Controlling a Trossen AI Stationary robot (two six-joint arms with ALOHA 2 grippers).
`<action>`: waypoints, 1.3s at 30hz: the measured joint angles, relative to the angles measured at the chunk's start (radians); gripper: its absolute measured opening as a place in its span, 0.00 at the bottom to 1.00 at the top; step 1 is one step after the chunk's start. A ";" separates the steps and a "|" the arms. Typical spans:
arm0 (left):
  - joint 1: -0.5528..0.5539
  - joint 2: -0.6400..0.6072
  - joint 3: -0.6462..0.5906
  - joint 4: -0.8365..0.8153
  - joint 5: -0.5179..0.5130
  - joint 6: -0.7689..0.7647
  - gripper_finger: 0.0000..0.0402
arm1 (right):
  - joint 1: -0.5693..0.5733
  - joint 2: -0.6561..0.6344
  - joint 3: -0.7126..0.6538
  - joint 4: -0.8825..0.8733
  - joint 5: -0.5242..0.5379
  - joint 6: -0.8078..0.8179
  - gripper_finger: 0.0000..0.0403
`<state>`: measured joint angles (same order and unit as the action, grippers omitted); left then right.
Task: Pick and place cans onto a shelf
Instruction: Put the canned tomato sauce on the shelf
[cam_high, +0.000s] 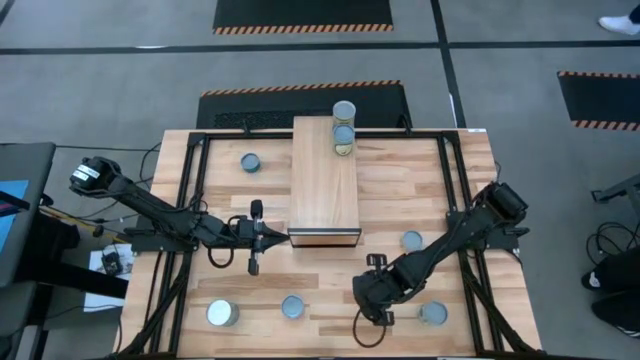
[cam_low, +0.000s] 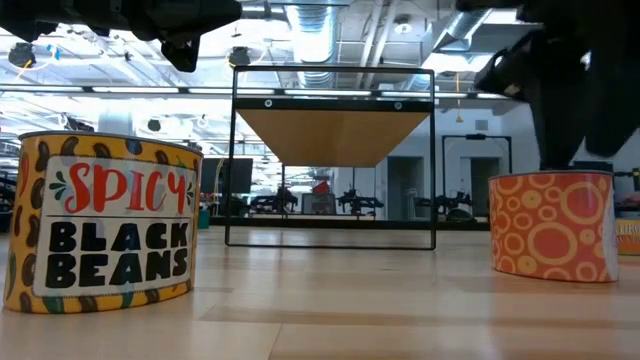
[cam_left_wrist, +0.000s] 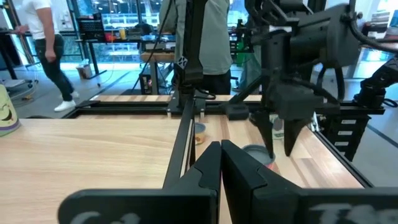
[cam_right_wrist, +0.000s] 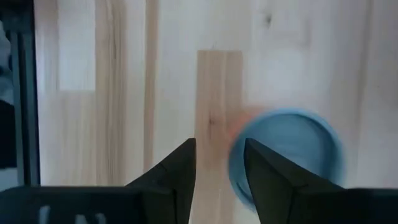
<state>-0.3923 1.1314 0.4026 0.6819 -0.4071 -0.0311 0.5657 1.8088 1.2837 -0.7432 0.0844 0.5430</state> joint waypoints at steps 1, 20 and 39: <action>0.000 0.000 0.000 0.001 0.000 0.000 0.00 | -0.001 0.002 -0.001 -0.003 0.000 0.000 0.38; 0.000 0.000 0.000 -0.010 -0.001 0.000 0.00 | -0.023 0.054 0.046 -0.029 -0.011 -0.047 0.11; 0.000 0.000 0.000 -0.010 -0.001 -0.001 0.00 | 0.016 0.053 0.461 -0.292 -0.080 -0.185 0.03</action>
<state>-0.3923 1.1313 0.4026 0.6724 -0.4077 -0.0320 0.5819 1.8614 1.7450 -1.0350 0.0043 0.3577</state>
